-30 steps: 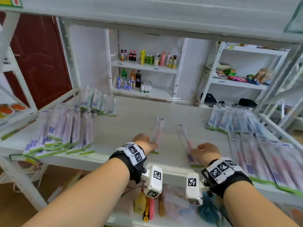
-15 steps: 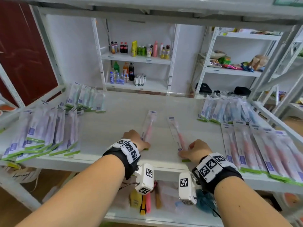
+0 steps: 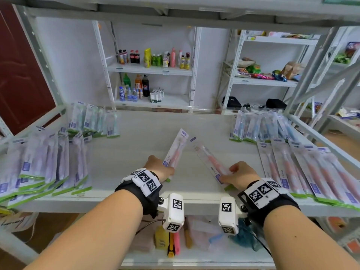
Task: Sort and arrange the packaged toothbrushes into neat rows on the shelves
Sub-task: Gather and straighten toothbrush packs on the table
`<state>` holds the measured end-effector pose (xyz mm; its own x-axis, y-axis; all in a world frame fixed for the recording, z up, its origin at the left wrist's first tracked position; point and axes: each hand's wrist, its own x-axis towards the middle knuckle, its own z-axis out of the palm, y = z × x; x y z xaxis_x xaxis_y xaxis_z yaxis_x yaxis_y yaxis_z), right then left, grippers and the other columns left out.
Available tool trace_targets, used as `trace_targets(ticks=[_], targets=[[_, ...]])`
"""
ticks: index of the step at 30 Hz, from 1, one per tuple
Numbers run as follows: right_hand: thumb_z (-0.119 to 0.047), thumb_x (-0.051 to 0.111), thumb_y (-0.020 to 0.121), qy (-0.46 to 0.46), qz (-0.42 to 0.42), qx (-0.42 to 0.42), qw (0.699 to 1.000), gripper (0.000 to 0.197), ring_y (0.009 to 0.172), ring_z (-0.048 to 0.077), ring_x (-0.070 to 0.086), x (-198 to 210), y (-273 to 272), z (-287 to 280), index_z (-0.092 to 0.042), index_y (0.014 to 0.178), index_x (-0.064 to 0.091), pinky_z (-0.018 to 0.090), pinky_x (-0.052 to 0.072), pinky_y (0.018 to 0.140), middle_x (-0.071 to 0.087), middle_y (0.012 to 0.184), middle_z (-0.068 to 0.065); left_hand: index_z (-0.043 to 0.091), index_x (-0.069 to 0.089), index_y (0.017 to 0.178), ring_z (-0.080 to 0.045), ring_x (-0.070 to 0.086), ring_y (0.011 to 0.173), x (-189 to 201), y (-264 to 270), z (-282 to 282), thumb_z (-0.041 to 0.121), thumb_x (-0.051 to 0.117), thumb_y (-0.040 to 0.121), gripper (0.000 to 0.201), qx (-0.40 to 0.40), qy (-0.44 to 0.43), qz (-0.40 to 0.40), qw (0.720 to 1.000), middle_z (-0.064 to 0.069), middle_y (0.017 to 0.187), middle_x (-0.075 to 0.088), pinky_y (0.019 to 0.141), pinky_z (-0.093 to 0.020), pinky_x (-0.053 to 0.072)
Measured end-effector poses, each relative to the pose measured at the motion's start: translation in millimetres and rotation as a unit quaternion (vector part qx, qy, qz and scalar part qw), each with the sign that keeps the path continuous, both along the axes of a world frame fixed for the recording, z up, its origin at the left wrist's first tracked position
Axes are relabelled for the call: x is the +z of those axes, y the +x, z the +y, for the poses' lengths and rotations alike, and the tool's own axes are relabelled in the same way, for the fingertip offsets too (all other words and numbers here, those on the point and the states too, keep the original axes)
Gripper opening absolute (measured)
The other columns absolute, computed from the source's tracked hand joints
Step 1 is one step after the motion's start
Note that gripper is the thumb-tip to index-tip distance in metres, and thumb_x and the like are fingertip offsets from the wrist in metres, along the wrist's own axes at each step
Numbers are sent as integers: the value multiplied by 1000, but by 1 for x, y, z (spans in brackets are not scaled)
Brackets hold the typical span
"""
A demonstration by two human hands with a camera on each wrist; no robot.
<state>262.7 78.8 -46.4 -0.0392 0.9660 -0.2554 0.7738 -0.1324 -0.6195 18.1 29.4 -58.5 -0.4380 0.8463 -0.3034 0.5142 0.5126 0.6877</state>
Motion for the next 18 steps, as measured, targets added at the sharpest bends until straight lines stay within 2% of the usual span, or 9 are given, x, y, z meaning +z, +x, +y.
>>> trace_targets(ticks=[3,5,8,10,11,14,16,17,18], targets=[[-31,73,78,4,-26,31,999,56,89,16,52,3,3,-1,-15,126,51,22,38,65,56,119,4,4,54,114,-20,59,73,1,-5,-1,27,69,76,47,-14,10,11,1000,-7,100,65,60,-23,41],[-32,66,83,12,-60,63,996,47,93,19,55,5,5,-1,-14,125,55,23,39,73,60,119,5,7,61,108,-23,57,79,1,-6,-2,26,66,79,34,-50,11,24,998,-6,95,63,66,-24,40],[-28,62,87,22,-52,54,997,41,93,20,56,7,3,-6,-14,124,55,24,39,73,62,115,7,9,63,98,-20,57,75,-1,-9,-2,26,60,85,21,-91,15,19,996,-3,84,61,59,-22,39],[-27,60,88,34,-38,34,998,41,98,22,55,5,0,-10,-12,125,53,24,38,75,60,119,8,11,61,93,-14,55,65,-4,-11,-2,25,57,88,15,-89,37,-1,995,0,76,59,50,-18,35],[-27,60,88,43,-25,20,999,41,99,22,55,4,-1,-12,-12,126,52,24,37,76,60,119,8,11,62,94,-15,56,64,-5,-13,-2,25,55,90,16,-81,46,-12,996,-2,78,60,51,-20,36],[-27,61,88,94,39,-40,994,37,87,18,52,-3,-4,-22,-11,121,54,22,35,68,62,112,7,3,64,103,-33,64,85,-10,-19,0,26,51,93,28,-57,64,-55,995,-17,95,66,63,-26,38],[-25,61,89,122,102,-82,984,32,75,15,54,-6,-5,-29,-11,117,53,16,39,55,61,102,5,-1,64,106,-39,63,96,-12,-20,1,25,52,93,31,-41,76,-87,992,-24,104,66,68,-29,39],[-24,62,89,125,144,-101,976,31,72,15,57,-6,-5,-33,-10,115,53,12,43,53,62,100,6,-1,65,106,-40,63,97,-11,-19,0,24,53,92,31,-37,81,-97,991,-25,103,66,68,-30,38],[-24,61,90,122,179,-117,969,30,74,18,61,-6,-3,-35,-10,115,52,15,50,59,64,101,9,-1,65,105,-41,63,94,-10,-17,0,24,54,92,31,-33,87,-107,990,-24,100,66,66,-30,38]])
